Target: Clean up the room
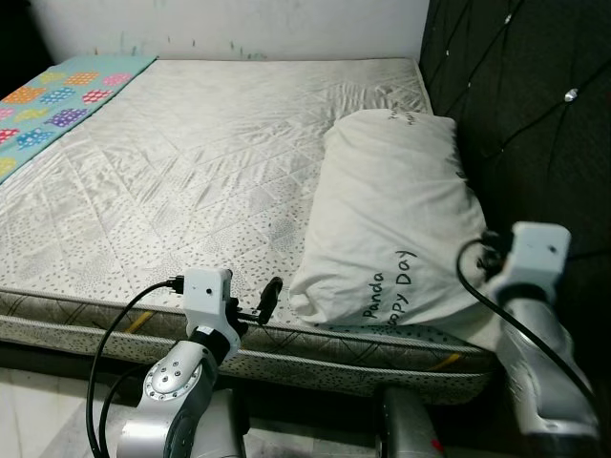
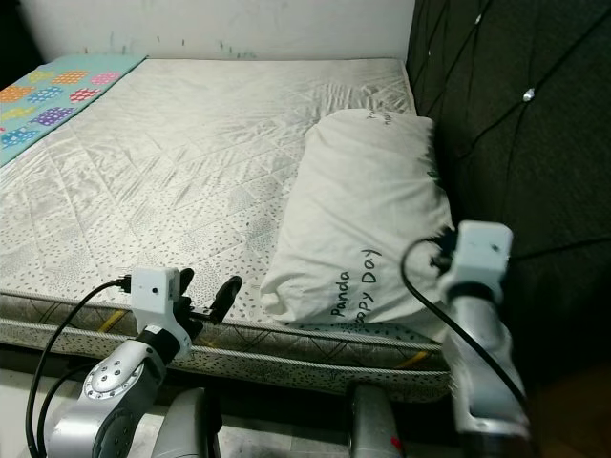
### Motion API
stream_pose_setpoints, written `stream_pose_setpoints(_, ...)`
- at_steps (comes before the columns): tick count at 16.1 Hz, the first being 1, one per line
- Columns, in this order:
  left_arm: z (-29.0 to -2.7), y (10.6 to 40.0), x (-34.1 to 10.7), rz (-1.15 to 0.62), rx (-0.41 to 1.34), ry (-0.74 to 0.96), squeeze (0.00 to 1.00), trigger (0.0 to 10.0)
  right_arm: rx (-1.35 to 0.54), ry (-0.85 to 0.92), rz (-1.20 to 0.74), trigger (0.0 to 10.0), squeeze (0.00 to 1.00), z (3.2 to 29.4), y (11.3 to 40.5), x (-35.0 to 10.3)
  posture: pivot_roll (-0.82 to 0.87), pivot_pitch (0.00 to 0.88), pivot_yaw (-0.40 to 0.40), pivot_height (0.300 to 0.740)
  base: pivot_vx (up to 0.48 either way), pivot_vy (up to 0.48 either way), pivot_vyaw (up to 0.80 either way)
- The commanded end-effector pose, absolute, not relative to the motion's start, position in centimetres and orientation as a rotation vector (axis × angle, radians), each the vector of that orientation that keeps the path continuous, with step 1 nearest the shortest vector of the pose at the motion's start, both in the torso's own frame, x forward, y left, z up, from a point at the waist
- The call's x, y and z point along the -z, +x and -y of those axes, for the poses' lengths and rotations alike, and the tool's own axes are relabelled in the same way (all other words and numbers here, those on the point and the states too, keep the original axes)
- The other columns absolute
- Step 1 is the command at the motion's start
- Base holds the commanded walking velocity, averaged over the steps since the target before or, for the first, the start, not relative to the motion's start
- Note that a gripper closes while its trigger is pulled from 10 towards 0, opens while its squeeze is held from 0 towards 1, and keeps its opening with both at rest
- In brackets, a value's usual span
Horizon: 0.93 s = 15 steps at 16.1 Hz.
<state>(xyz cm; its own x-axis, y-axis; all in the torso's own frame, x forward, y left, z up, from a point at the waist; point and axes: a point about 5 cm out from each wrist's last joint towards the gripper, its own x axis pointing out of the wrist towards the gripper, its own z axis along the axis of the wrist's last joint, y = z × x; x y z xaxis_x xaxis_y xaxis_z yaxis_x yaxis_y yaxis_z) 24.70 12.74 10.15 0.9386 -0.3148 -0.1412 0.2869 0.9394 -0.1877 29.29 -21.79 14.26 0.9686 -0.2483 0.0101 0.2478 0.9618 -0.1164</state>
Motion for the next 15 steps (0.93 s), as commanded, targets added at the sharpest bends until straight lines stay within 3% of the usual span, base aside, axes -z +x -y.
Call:
stream_pose_setpoints(1,-13.1,24.7,-10.0,-0.169,0.283,-0.151,0.00,10.0,0.216,-0.127,0.005,10.0,0.00,20.8,29.7,-14.3,-0.06,0.000,0.026,0.574,0.000,0.000,0.00)
stream_pose_setpoints(7,-13.3,24.8,-9.9,-0.152,0.251,-0.155,0.00,10.0,0.177,-0.059,0.057,10.0,0.00,18.3,31.2,-15.5,-0.05,0.000,0.017,0.574,0.000,0.000,0.00)
stream_pose_setpoints(15,-13.0,25.2,-9.7,-0.141,0.241,-0.163,0.00,10.0,0.160,-0.039,0.071,10.0,0.00,18.0,32.2,-16.1,-0.05,0.000,0.001,0.664,0.000,0.000,0.00)
